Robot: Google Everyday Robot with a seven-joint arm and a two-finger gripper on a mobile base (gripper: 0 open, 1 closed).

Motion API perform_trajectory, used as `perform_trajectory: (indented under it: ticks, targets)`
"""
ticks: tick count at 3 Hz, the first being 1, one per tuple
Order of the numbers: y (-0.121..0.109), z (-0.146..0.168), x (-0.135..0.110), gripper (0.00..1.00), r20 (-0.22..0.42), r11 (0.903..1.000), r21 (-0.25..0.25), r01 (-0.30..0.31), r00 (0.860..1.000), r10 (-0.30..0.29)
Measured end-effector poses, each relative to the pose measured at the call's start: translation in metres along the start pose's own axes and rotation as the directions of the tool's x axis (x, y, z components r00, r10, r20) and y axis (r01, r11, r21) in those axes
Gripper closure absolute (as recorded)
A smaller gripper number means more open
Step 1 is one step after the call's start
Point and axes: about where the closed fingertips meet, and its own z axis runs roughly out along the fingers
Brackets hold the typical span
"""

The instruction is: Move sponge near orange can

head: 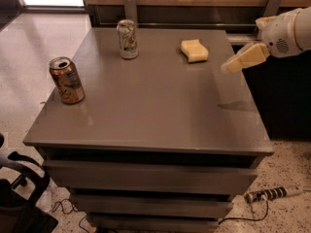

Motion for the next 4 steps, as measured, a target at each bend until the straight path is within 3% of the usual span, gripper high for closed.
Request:
perform_trajectory:
  ticks: [2,3,4]
  targets:
    - [-0.029,0.053,0.008,0.0,0.086,0.9943,0.066,-0.084,0.993,0.078]
    - [-0.034,0.086,0.012,0.0,0.147,0.9891,0.076,-0.127,0.982,0.115]
    - [-0.034,0.126,0.015,0.0,0.194,0.9858,0.042,-0.163,0.969,0.152]
